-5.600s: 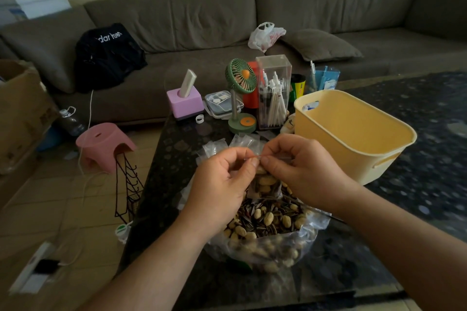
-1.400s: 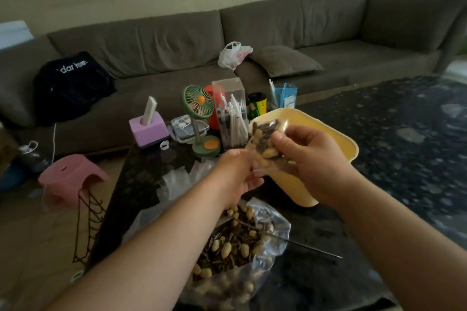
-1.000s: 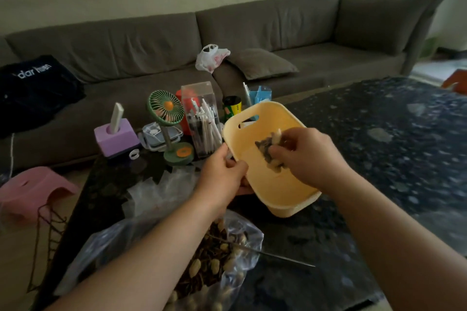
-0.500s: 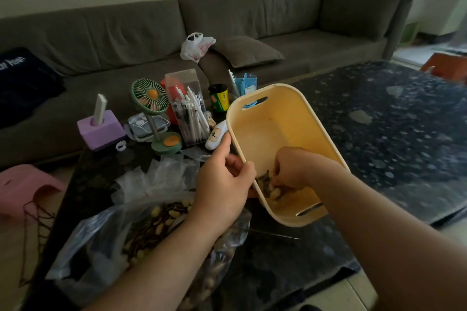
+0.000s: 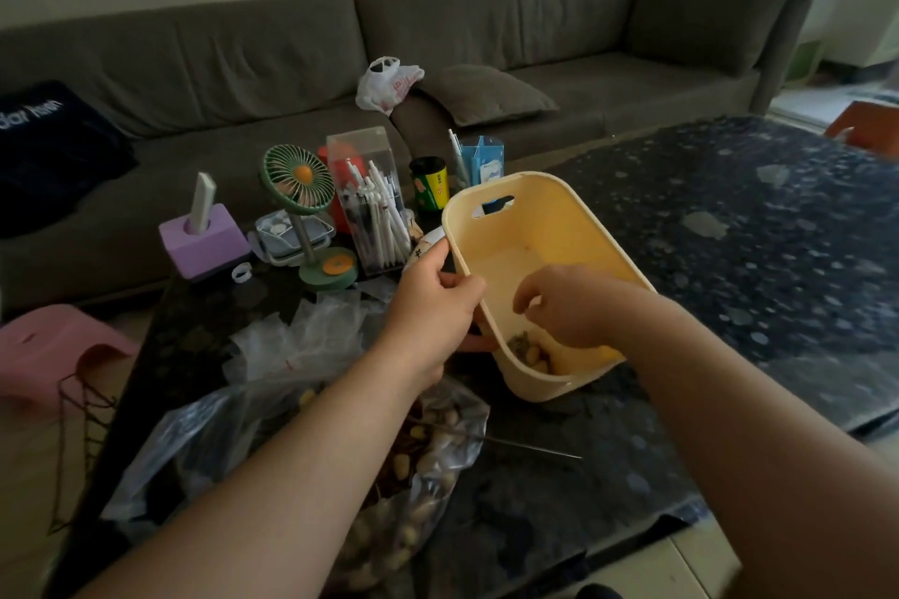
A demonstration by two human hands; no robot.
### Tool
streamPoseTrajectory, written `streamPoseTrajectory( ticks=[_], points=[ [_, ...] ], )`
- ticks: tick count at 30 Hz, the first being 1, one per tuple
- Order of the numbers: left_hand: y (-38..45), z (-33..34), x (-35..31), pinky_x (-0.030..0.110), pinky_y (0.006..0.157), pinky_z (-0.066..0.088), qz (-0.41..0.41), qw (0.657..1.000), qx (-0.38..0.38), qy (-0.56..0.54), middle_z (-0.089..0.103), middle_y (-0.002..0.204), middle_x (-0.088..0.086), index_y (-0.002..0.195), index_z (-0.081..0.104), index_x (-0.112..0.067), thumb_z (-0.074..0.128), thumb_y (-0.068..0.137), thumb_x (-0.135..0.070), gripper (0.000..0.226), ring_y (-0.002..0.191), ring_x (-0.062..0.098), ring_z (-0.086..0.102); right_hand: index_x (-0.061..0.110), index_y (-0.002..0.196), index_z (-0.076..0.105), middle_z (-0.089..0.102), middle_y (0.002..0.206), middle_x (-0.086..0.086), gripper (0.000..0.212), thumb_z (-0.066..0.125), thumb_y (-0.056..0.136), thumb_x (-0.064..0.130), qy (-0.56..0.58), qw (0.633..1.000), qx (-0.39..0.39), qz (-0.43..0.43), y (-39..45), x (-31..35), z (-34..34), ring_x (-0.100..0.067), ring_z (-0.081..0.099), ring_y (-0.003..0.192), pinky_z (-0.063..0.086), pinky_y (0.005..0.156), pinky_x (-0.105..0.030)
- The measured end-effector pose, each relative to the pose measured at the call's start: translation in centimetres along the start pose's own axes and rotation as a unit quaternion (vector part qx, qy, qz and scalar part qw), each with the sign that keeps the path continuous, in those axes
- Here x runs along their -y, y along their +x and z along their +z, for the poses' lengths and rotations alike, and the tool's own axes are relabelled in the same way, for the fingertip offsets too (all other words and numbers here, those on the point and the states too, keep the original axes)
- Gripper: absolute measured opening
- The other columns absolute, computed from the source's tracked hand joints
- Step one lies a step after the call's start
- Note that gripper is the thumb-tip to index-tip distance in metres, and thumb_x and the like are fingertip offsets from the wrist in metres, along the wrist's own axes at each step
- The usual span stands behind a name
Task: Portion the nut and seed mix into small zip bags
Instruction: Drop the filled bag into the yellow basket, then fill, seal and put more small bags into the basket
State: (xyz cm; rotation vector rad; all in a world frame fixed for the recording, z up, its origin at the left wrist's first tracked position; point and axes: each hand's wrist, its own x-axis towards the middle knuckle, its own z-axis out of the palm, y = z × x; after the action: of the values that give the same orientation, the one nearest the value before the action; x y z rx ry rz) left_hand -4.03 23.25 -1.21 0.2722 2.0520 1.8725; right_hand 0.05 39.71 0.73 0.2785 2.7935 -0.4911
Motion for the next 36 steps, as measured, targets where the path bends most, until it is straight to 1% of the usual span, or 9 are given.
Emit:
streamPoseTrajectory(
  ticks=[5,9,13,16,19,26,28,32,36],
  points=[
    [1.4,-0.6,0.3,0.047,0.079,0.067,-0.075,0.997,0.028,0.007,0.078,0.109,0.007,0.127,0.07,-0.029,0.059,0.106,-0.022,0.024,0.098,0.025,0.076,0.037,0.117,0.068,0.069,0.106,0.006,0.019,0.053,0.107,0.037,0.052,0.993,-0.086,-0.068,-1.0,2.5,0.0,-0.011,0.063,0.089,0.055,0.078,-0.032],
    [0.4,-5.4,-0.1,0.028,0.077,0.055,0.003,0.985,0.029,0.172,0.073,0.108,-0.005,0.129,0.071,-0.025,0.055,0.11,-0.03,0.025,0.089,0.011,0.067,0.032,0.122,0.066,0.065,0.117,0.004,0.026,0.059,0.101,0.047,-0.01,0.986,-0.156,-0.05,-1.8,4.5,0.1,-0.015,0.06,0.101,0.049,0.076,-0.03],
    [-1.1,-13.4,-2.5,0.03,0.094,0.05,0.01,0.866,0.002,0.499,0.07,0.118,-0.014,0.126,0.073,-0.032,0.068,0.103,-0.031,0.024,0.108,0.007,0.065,0.029,0.111,0.071,0.062,0.107,0.008,0.015,0.062,0.1,0.031,0.058,0.932,-0.303,-0.191,-2.8,7.5,0.5,-0.009,0.054,0.094,0.045,0.074,-0.021],
    [-1.5,-17.2,-1.8,0.03,0.093,0.053,-0.049,0.808,-0.018,0.587,0.072,0.113,-0.008,0.118,0.075,-0.029,0.075,0.097,-0.028,0.02,0.1,0.009,0.066,0.024,0.101,0.074,0.062,0.097,0.007,0.013,0.061,0.098,0.023,0.073,0.933,-0.238,-0.261,-2.2,9.8,3.2,-0.011,0.057,0.088,0.052,0.08,-0.029],
    [-1.7,-18.6,1.0,0.032,0.086,0.055,-0.112,0.782,-0.004,0.613,0.068,0.103,-0.008,0.112,0.076,-0.032,0.075,0.096,-0.032,0.016,0.093,0.01,0.064,0.023,0.099,0.076,0.064,0.097,0.005,0.015,0.061,0.096,0.021,0.049,0.94,-0.194,-0.276,-0.8,10.6,5.8,-0.013,0.06,0.089,0.055,0.082,-0.037],
    [-3.1,-19.0,3.0,0.038,0.081,0.061,-0.019,0.801,-0.071,0.594,0.071,0.096,-0.017,0.1,0.076,-0.04,0.067,0.099,-0.046,0.011,0.086,0.006,0.066,0.022,0.102,0.077,0.064,0.097,0.006,0.016,0.062,0.097,0.018,0.073,0.942,-0.195,-0.263,0.6,11.4,6.6,-0.012,0.06,0.088,0.05,0.08,-0.025],
    [-3.8,-19.0,2.1,0.037,0.079,0.061,0.013,0.827,-0.087,0.555,0.073,0.097,-0.018,0.101,0.077,-0.039,0.067,0.099,-0.044,0.012,0.084,0.005,0.068,0.021,0.101,0.077,0.066,0.096,0.007,0.015,0.063,0.097,0.018,0.085,0.942,-0.189,-0.263,0.5,11.7,6.7,-0.01,0.062,0.087,0.051,0.078,-0.024],
    [-6.4,-18.2,0.1,0.011,0.06,0.044,0.076,0.897,-0.123,0.417,0.074,0.079,-0.018,0.089,0.078,-0.035,0.071,0.097,-0.043,0.013,0.078,-0.008,0.067,0.03,0.103,0.073,0.066,0.09,0.018,0.009,0.073,0.095,0.029,0.201,0.921,-0.176,-0.284,-0.7,13.1,6.8,0.003,0.062,0.083,0.048,0.07,-0.011],
    [-9.0,-17.2,-0.2,0.026,0.071,0.054,0.096,0.946,-0.096,0.294,0.076,0.079,-0.011,0.077,0.078,-0.029,0.073,0.097,-0.041,0.023,0.075,0.003,0.07,0.034,0.098,0.064,0.065,0.084,0.016,0.028,0.082,0.082,0.048,0.251,0.9,-0.171,-0.314,-2.8,14.5,7.0,-0.001,0.064,0.079,0.054,0.067,-0.02]
  ],
)
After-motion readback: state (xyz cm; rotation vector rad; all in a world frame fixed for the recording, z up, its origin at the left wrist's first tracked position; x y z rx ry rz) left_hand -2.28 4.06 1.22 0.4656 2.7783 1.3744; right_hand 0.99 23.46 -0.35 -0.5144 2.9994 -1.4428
